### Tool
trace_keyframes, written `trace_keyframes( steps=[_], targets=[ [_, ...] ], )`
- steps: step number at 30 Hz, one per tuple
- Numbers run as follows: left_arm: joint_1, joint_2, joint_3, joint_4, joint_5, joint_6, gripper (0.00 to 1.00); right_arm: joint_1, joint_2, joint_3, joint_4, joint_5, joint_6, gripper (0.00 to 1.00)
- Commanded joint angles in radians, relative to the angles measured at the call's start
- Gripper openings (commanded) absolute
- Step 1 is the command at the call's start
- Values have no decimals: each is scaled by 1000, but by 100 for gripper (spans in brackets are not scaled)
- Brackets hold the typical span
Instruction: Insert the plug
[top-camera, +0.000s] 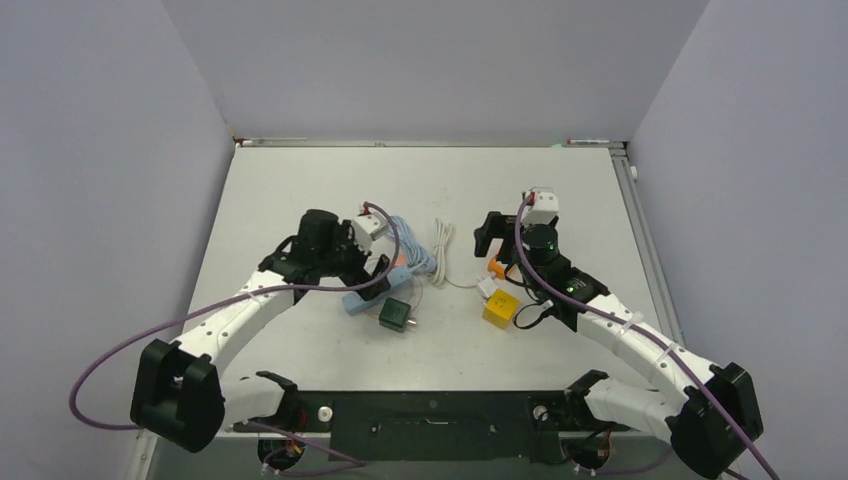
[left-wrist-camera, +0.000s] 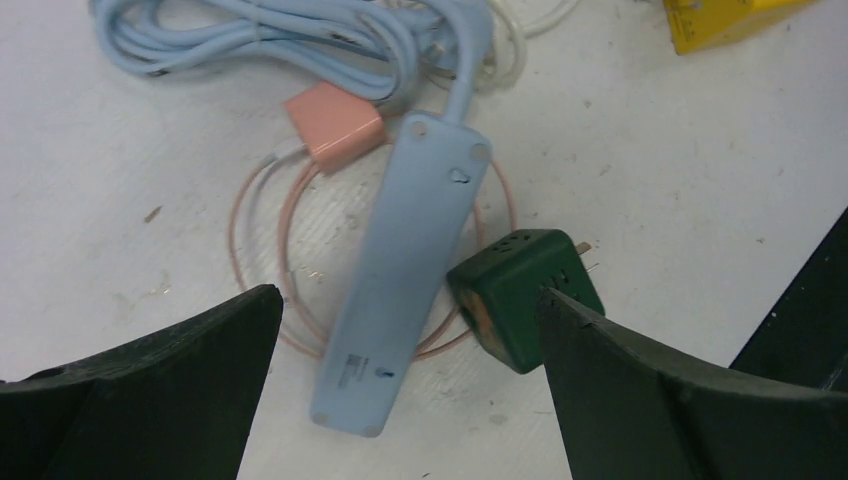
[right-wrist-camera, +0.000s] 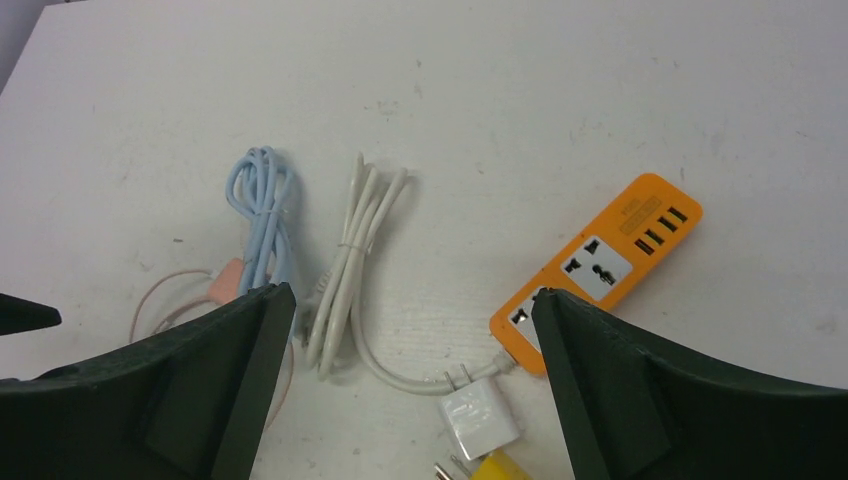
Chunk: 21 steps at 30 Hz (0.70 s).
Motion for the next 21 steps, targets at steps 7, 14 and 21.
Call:
trace_keyframes(
  steps=[7, 14, 21],
  targets=[
    [-211, 215, 193, -59, -197, 57, 96, 21, -135, -42, -210, 58, 77, 99],
    [-237, 310, 244, -28, -216, 89, 96, 23, -178, -72, -233, 52, 91, 100],
    [-268, 383, 280, -40, -159, 120, 97, 24, -218, -92, -238, 45, 113, 100]
  ],
)
